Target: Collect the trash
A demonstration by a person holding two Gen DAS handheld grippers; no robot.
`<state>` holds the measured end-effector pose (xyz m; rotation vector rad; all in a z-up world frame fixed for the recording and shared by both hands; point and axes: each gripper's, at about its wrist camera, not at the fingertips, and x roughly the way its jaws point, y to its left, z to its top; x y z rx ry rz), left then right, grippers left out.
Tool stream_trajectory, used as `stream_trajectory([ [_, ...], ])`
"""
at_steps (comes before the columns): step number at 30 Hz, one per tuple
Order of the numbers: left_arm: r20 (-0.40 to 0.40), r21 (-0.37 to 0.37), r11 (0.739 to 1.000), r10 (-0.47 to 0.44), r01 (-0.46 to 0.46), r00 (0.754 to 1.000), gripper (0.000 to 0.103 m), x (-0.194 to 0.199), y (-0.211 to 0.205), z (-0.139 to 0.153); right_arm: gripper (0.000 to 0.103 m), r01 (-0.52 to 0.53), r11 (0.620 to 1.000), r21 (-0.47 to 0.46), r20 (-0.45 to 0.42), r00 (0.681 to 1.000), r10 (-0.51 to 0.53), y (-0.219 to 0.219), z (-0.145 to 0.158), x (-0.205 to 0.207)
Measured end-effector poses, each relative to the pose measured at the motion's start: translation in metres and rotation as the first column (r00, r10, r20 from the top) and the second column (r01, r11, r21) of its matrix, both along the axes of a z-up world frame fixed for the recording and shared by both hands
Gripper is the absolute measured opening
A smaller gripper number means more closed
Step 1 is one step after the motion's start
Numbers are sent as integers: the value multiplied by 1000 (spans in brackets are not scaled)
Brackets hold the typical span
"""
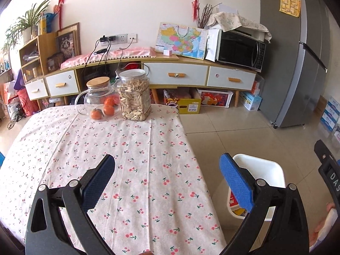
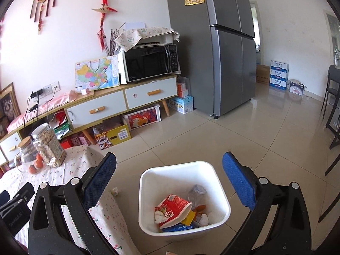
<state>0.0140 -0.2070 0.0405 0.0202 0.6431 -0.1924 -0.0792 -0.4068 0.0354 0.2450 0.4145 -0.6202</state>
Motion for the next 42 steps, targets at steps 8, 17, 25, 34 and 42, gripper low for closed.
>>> stream_trajectory([
  [8, -10, 10, 997, 74, -74, 997, 96, -13, 54, -8, 96, -141, 989, -47, -55, 989, 138, 61, -17, 6],
  [17, -35, -14, 996, 86, -87, 996, 96, -34, 99, -23, 96, -241, 969, -52, -92, 967, 236, 110, -31, 2],
  [25, -66, -42, 995, 82, -85, 994, 96, -28, 117, -36, 96, -214, 969, -122, -63, 976, 208, 120, -29, 2],
  [34, -52, -38, 996, 78, -80, 996, 96, -18, 116, -35, 96, -204, 972, -117, -82, 977, 195, 115, -33, 17],
  [42, -46, -20, 997, 79, -80, 996, 96, -12, 106, -40, 96, -227, 968, -108, -78, 973, 219, 111, -35, 21],
])
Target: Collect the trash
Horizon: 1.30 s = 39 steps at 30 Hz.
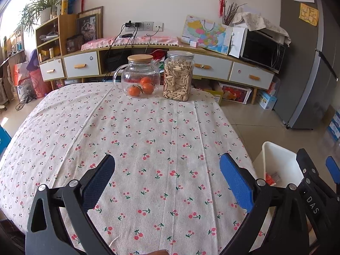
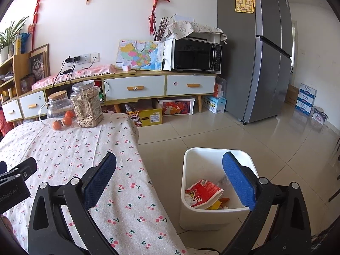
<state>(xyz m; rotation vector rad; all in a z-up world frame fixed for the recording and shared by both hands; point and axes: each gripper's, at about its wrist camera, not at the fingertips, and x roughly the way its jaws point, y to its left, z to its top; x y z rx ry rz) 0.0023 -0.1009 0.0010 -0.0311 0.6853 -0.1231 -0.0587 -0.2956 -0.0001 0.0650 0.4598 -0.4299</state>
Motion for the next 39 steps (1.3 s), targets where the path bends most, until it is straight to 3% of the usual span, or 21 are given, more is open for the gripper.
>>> stream_trajectory([
  [24, 29, -19, 999, -33, 34, 999, 96, -6, -11, 13, 96, -17, 1000, -9, 41, 999, 17, -4, 11, -6],
  [39, 28, -12, 999, -48, 48, 998, 96, -1, -24, 12, 96, 9, 1000, 3, 12, 1000, -9, -17, 8, -4],
])
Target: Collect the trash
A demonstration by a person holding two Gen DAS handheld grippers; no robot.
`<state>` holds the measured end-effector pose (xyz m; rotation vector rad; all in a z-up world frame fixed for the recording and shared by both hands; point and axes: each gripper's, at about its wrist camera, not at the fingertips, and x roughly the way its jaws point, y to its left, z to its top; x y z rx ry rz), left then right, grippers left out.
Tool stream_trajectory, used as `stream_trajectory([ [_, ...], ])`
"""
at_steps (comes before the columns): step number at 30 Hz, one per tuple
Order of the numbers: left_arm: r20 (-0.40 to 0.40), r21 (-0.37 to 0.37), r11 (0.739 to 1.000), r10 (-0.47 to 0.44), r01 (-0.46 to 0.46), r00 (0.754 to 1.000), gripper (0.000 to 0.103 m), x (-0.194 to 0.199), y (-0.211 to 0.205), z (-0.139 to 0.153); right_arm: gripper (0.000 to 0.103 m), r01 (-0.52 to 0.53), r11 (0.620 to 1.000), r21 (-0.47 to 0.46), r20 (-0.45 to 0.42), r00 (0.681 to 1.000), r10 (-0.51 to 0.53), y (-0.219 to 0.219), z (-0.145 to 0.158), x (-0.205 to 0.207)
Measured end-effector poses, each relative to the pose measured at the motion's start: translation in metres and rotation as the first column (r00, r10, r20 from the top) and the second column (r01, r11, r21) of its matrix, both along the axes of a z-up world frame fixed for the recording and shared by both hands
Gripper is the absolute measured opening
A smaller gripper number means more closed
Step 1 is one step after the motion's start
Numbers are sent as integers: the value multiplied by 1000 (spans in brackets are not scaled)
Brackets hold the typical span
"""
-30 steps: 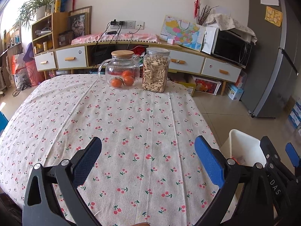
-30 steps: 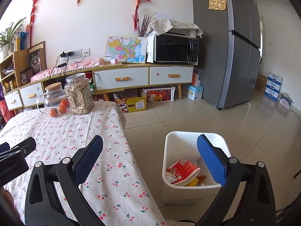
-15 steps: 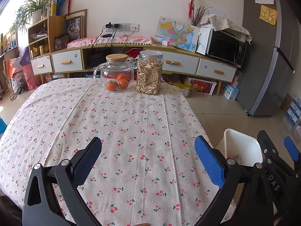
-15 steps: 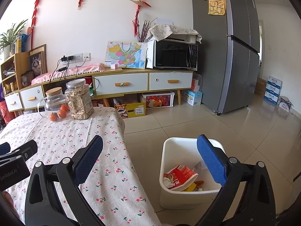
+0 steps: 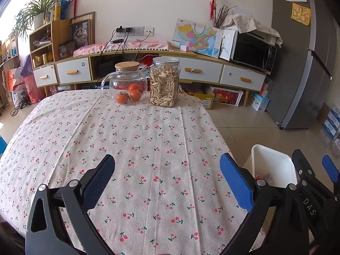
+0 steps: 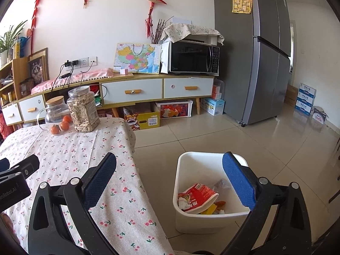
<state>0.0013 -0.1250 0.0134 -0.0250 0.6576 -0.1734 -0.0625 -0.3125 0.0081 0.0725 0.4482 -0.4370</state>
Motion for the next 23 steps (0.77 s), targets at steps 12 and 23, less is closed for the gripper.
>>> stream_trajectory([
  [12, 7, 16, 999, -39, 39, 999, 96, 0, -9, -5, 96, 8, 1000, -1, -9, 1000, -8, -4, -2, -1],
  [23, -16, 19, 999, -26, 26, 1000, 96, 2, -9, -9, 96, 15, 1000, 6, -7, 1000, -15, -7, -3, -1],
])
